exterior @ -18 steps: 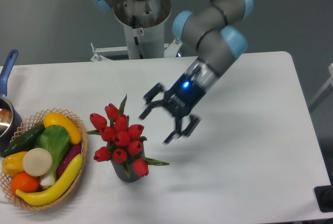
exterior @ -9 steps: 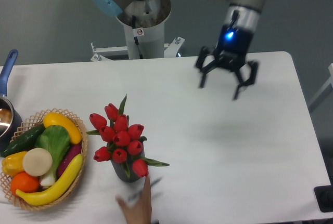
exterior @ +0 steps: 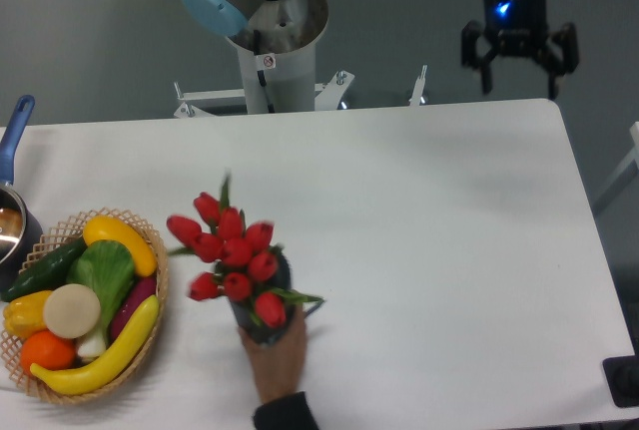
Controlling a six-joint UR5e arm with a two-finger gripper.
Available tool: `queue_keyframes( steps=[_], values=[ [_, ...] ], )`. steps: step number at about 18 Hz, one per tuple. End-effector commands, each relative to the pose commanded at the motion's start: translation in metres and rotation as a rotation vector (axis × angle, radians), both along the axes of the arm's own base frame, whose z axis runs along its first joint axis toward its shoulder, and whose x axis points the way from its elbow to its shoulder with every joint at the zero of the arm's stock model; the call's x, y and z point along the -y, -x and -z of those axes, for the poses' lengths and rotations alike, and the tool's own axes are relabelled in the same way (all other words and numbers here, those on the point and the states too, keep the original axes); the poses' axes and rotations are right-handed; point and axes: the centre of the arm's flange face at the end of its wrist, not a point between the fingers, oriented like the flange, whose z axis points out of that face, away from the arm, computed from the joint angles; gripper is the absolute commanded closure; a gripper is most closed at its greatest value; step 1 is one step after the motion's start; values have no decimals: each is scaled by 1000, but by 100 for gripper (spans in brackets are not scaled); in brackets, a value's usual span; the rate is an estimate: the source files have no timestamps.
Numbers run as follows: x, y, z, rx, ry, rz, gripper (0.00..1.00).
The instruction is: Insert the flowers into the vase
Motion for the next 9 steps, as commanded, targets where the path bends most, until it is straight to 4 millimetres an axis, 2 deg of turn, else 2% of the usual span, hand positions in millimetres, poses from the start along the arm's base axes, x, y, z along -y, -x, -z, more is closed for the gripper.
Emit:
queue_keyframes(
  steps=[5, 9],
  values=[
    [62, -14, -33, 106, 57, 39, 0],
    [102, -30, -41, 159, 65, 22, 0]
  ],
)
